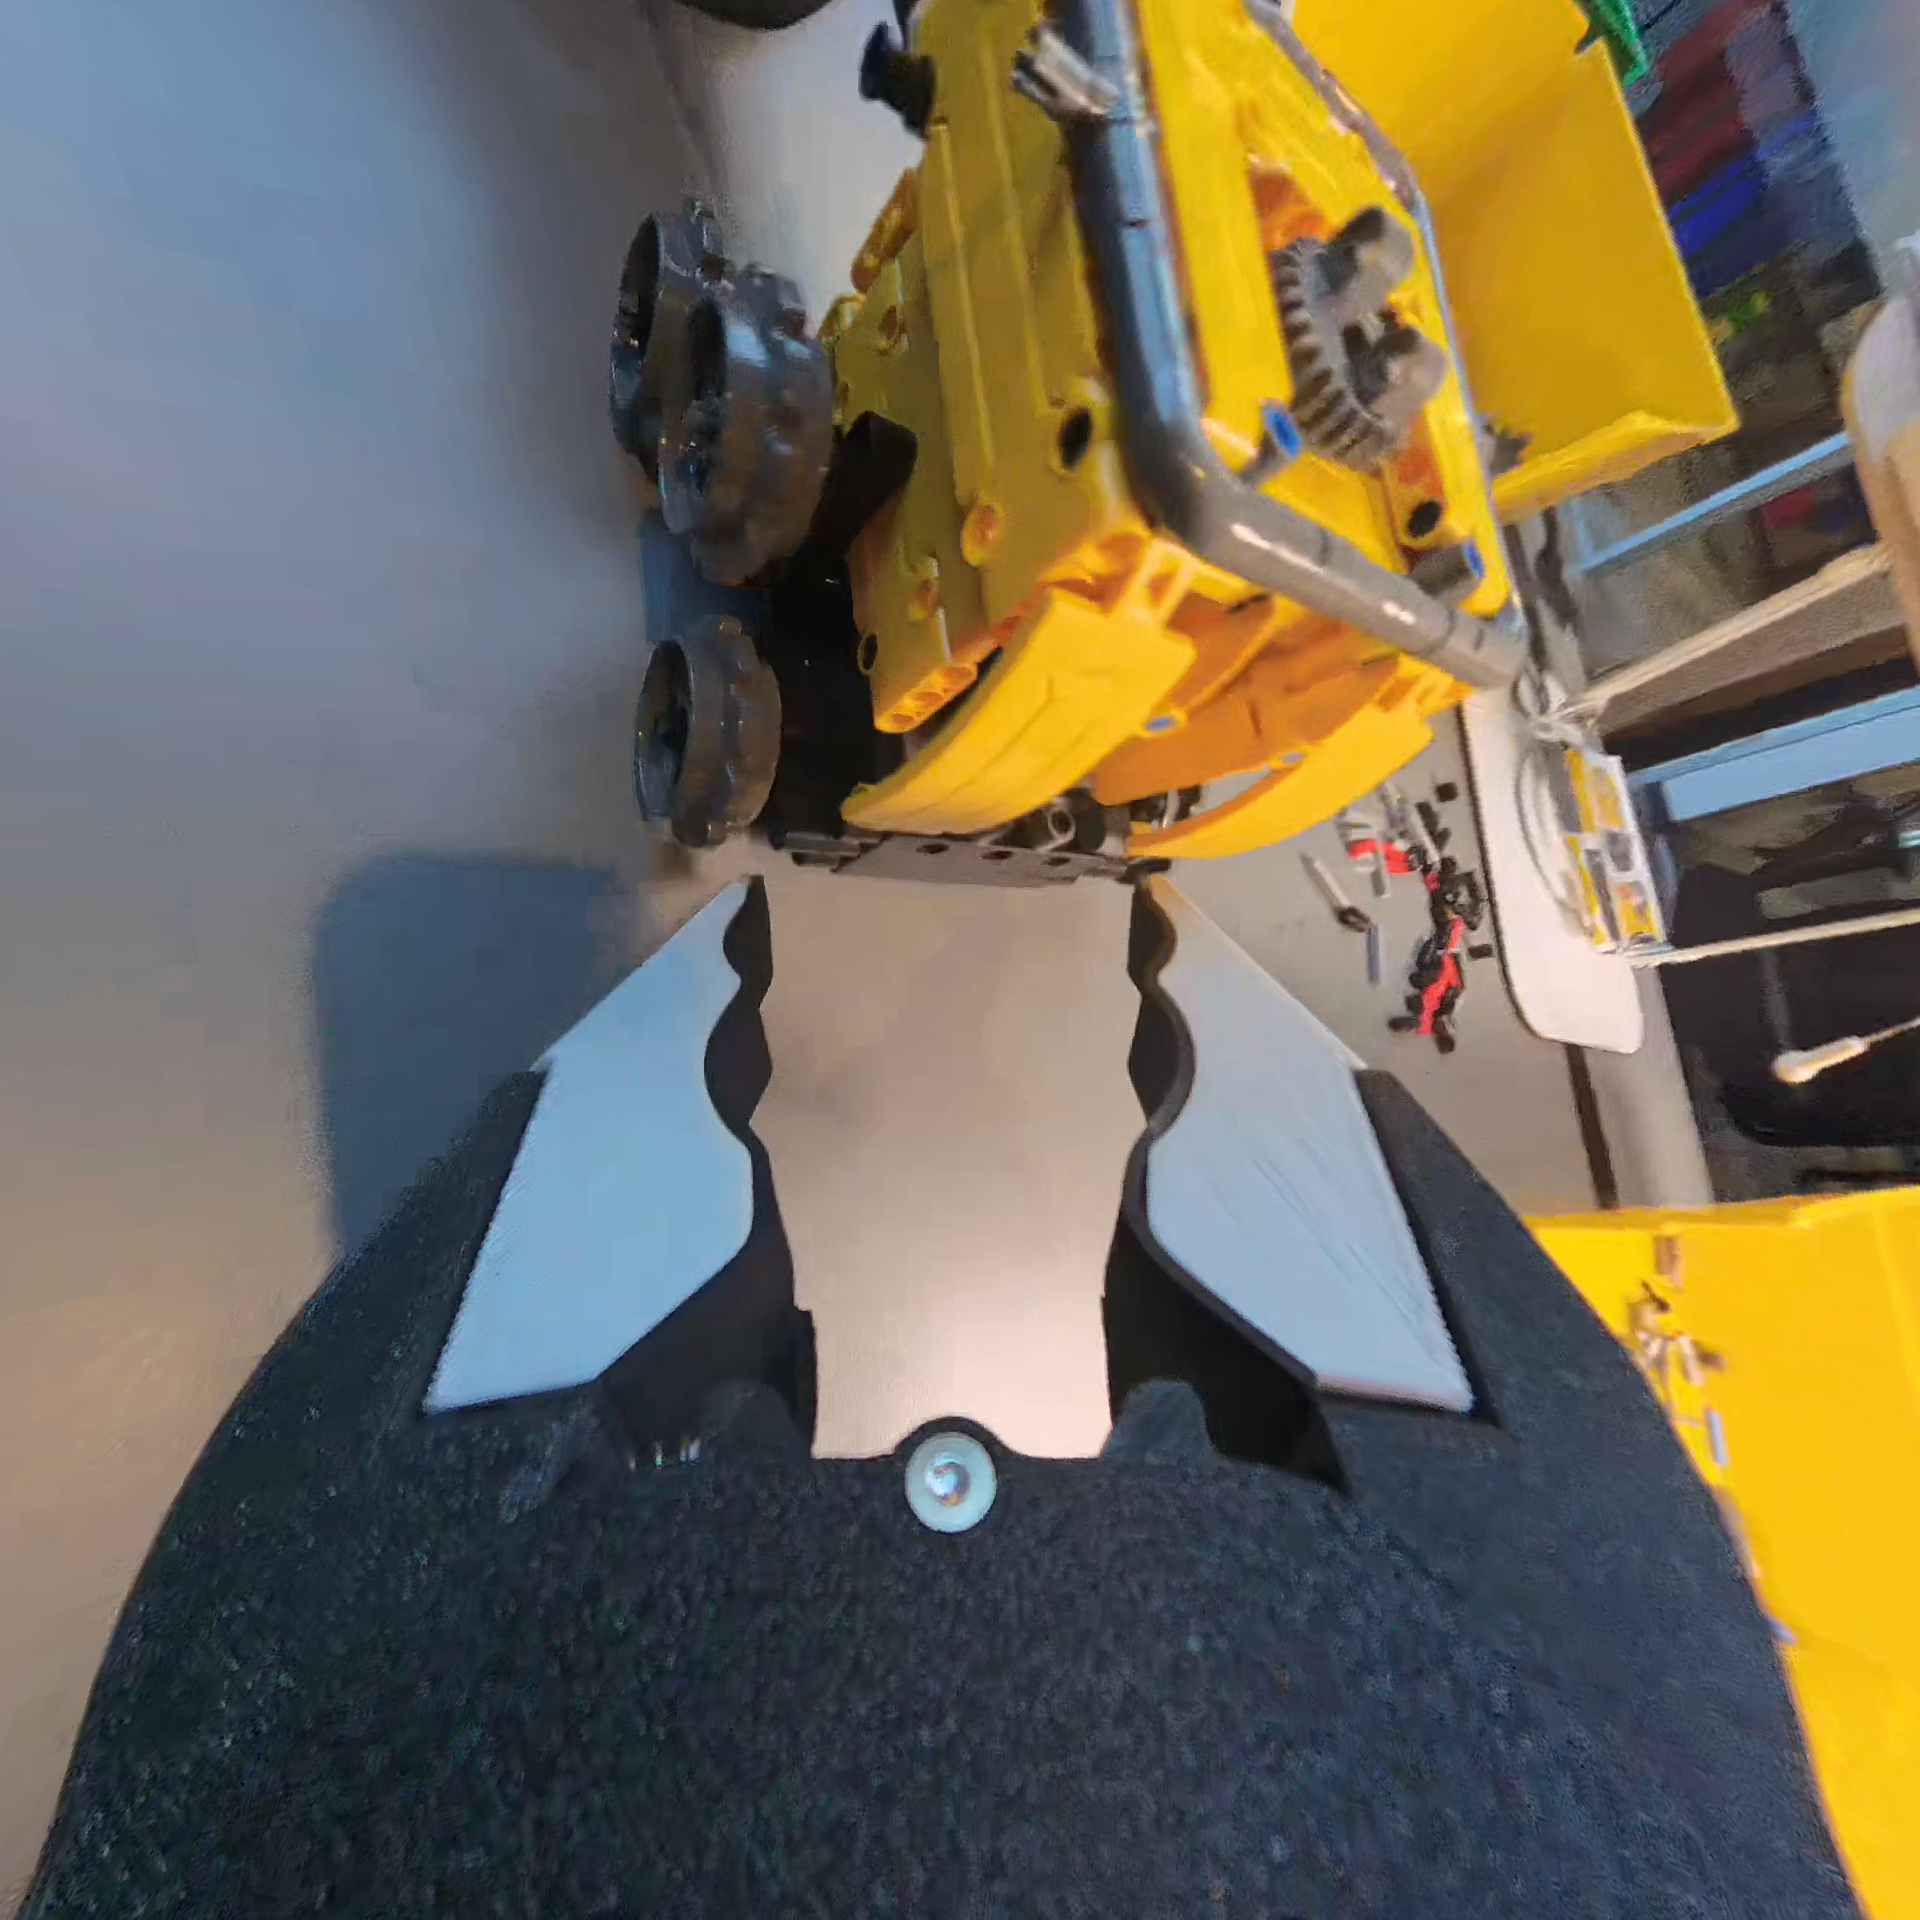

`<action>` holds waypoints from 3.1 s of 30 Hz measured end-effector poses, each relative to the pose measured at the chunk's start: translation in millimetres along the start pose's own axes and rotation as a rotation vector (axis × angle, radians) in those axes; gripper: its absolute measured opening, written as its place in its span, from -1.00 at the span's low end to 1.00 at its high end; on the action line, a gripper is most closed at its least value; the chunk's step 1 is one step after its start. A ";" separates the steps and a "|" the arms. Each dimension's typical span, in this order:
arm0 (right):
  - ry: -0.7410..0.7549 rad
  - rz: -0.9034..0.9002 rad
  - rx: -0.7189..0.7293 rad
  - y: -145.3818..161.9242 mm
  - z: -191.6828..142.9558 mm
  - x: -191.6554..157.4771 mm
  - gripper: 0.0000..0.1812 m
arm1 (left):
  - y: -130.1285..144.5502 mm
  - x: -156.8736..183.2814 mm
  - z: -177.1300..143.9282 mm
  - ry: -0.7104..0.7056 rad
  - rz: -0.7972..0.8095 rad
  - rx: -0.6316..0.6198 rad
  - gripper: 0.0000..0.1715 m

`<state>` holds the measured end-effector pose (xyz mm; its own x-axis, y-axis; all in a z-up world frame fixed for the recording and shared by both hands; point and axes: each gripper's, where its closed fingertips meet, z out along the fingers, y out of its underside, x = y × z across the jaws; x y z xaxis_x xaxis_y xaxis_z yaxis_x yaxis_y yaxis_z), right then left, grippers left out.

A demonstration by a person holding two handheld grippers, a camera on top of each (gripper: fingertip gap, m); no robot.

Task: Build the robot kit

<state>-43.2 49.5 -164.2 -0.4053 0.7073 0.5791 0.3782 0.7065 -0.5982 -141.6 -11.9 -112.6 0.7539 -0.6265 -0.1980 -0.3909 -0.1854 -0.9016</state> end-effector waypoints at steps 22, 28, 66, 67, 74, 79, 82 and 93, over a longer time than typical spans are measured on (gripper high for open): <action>-0.211 0.506 0.294 -19.6 24.1 43.7 -0.09 | -30.0 -21.2 41.5 0.219 -0.165 0.093 0.22; -0.207 0.483 0.344 -24.1 15.8 43.0 -0.12 | -17.9 -14.5 39.3 0.226 -0.150 0.086 0.23; -0.110 0.571 -0.102 76.7 55.4 98.9 -0.79 | -28.5 -66.6 48.8 0.128 -0.642 0.235 0.21; -0.121 0.571 -0.108 77.2 56.6 99.7 -0.80 | -28.9 -70.2 48.9 0.136 -0.675 0.239 0.21; -0.222 0.560 -0.171 79.5 63.0 97.1 -0.93 | -28.6 -97.8 52.2 0.183 -0.913 0.265 0.21; -0.211 0.530 -0.130 75.4 58.1 93.8 -0.94 | -26.8 -110.2 55.6 0.187 -1.031 0.290 0.21; -0.234 0.536 -0.062 59.0 44.4 88.1 -0.94 | -26.0 -114.1 56.7 0.199 -1.111 0.302 0.21; -0.258 0.634 0.189 11.0 -0.9 72.3 -0.93 | -25.4 -126.6 69.5 0.295 -1.353 0.323 0.16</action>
<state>-67.6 108.4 -128.4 -0.3477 0.9364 -0.0480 0.4648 0.1276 -0.8761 -190.4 124.8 -91.4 0.2914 -0.2484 0.9238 0.6972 -0.6060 -0.3829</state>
